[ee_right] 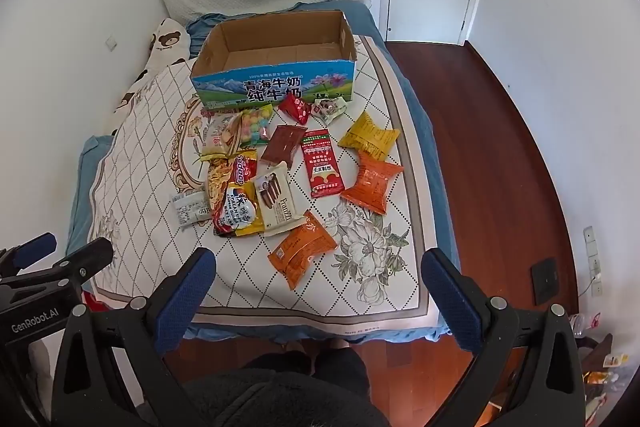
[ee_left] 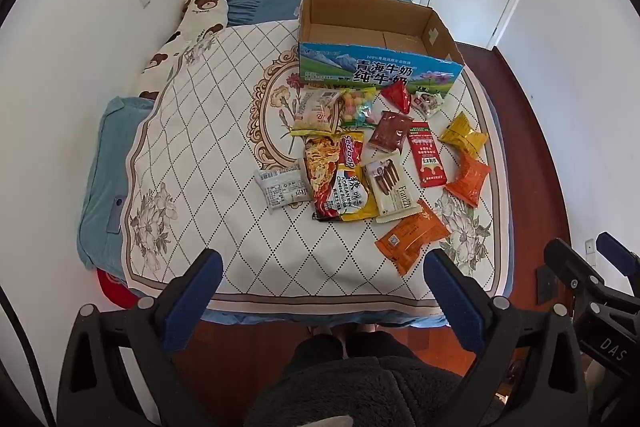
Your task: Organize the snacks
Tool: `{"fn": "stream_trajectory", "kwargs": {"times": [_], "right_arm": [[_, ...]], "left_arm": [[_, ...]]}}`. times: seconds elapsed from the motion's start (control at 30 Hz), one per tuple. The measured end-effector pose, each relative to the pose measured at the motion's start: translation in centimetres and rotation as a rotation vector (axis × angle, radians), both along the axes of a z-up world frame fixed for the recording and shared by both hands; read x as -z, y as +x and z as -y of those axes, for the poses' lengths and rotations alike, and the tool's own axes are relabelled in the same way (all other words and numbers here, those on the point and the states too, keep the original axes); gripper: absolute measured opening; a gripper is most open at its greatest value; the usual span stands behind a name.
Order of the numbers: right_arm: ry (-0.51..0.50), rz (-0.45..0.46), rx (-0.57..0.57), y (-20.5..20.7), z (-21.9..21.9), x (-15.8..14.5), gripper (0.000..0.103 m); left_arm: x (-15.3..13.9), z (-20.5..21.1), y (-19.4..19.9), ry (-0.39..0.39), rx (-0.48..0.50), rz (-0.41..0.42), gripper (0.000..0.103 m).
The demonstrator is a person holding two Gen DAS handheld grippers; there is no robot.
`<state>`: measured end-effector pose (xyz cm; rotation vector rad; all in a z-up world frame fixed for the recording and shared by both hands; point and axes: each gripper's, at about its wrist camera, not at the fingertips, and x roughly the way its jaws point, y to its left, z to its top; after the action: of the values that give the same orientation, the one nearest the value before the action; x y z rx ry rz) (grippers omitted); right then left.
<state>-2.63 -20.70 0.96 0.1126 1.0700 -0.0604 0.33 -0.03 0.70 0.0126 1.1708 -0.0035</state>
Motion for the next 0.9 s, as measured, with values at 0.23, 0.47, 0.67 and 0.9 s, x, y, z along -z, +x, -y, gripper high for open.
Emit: {"fn": "stream_trajectory", "kwargs": {"times": [0.23, 0.47, 0.67, 0.9], "right_arm": [[-0.003, 0.008, 0.005, 0.0, 0.1, -0.5, 0.103], [-0.002, 0.017, -0.005, -0.4, -0.2, -0.8, 0.103], [-0.008, 0.023, -0.013, -0.5, -0.3, -1.0, 0.103], [-0.007, 0.025, -0.011, -0.5, -0.3, -1.0, 0.103]], "left_arm": [[-0.2, 0.0, -0.5, -0.003, 0.01, 0.007, 0.103], [-0.2, 0.0, -0.7, -0.004, 0.01, 0.007, 0.103], [-0.4, -0.1, -1.0, -0.005, 0.009, 0.012, 0.103], [-0.6, -0.1, -1.2, -0.009, 0.009, 0.016, 0.103]]}}
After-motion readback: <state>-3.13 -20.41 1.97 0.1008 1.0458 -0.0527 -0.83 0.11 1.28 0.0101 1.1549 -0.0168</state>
